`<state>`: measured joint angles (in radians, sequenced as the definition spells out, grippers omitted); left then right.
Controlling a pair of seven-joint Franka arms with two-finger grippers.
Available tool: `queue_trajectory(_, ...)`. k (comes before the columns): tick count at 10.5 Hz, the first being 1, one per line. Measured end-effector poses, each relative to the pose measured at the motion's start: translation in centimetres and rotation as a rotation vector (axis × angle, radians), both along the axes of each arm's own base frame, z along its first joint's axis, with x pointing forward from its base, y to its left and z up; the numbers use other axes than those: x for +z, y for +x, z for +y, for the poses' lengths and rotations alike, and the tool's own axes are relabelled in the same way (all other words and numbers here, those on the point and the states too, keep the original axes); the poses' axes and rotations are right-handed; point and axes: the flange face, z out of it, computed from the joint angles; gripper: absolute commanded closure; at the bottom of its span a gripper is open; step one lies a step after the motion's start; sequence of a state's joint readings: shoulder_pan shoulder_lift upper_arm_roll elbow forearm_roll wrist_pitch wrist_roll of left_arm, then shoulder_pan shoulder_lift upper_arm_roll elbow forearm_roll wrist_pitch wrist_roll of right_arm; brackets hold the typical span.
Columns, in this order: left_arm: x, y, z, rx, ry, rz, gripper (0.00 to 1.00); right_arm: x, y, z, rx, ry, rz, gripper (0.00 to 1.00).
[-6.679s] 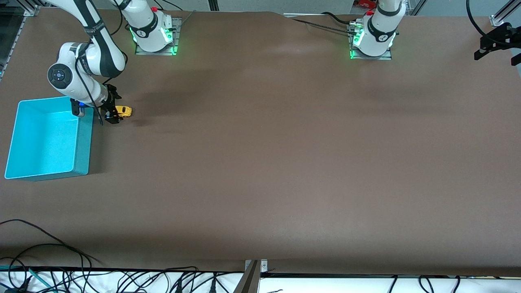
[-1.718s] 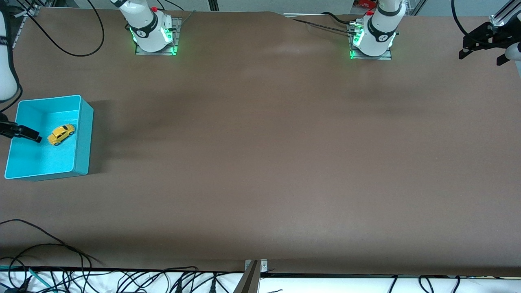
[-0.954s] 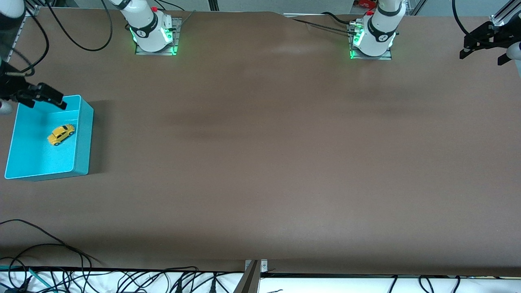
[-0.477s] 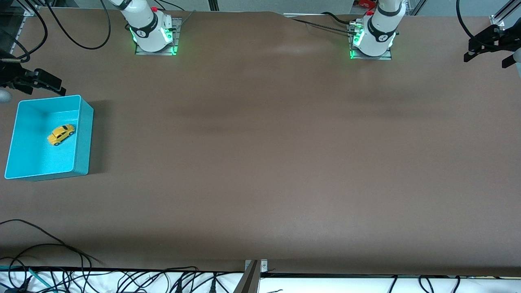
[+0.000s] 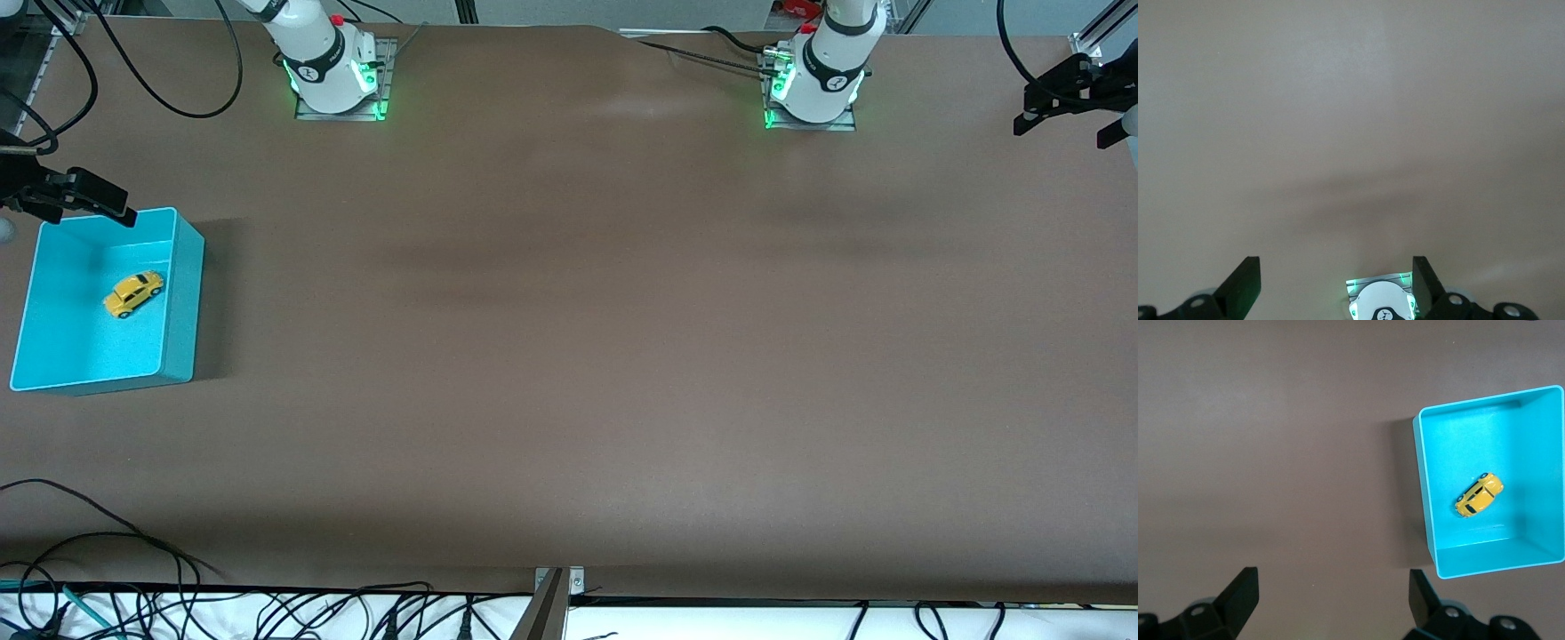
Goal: Wind up and store yellow beetle car
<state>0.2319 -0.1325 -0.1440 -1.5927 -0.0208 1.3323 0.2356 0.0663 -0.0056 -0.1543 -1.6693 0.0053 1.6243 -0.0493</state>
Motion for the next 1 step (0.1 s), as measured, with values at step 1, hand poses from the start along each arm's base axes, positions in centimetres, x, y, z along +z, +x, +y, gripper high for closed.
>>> queue_trajectory(1,-0.01,-0.01,0.00,0.000,0.000,0.001,0.00,0.06,0.01,0.00,0.000,0.000,-0.001,0.00)
